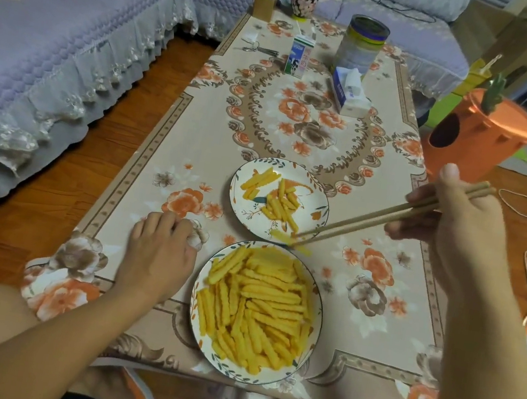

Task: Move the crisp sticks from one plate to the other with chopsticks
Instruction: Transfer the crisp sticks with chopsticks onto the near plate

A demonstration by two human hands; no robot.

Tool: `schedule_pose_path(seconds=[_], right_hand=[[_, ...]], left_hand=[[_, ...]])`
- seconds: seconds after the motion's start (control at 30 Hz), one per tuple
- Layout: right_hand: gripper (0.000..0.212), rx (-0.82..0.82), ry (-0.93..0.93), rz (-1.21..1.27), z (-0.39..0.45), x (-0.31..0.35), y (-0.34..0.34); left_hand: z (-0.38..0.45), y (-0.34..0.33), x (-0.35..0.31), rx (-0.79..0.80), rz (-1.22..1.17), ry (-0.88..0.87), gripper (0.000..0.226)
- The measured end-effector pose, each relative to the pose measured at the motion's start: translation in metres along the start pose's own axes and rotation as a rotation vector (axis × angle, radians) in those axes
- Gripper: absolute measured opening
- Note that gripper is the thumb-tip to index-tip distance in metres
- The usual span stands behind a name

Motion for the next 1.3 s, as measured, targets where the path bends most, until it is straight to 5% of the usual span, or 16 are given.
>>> schedule_pose_path(seconds=[0.3,0.63,0.97,1.13,1.3], right_hand=[[0.051,0.206,-0.027,-0.121,-0.029,-0.01,-0.009],[0.043,-0.183,0.003,-0.066,0.018,-0.037,-0.004],[0.043,-0.13,0.121,-0.219,0.011,-0.064,-0.05],[0.048,-0.194,0.062,-0.084,0.005,-0.038,-0.02],[0.049,-0.029,-0.033,0.038,-0.015,-0.013,0.002]], left_hand=[[-0.001,0.001,-0.001,-0.002,-0.015,0.001,0.038],[0.0,0.001,-0.001,0.006,-0.009,0.005,0.039],[0.0,0.001,-0.001,0.013,0.005,0.008,0.038],[0.001,0.002,-0.002,0.016,0.002,0.005,0.041],[0.0,0.002,-0.001,0.013,0.003,0.005,0.04]])
Point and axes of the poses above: each hand's wrist, its own z-axis towards the middle knuckle, its own y-axis out of the back of the hand, x = y × z, the point moved 3 cm from there along z, towards the middle knuckle, and after that the axes turned 10 degrees about -x, right-handed, at the moved point
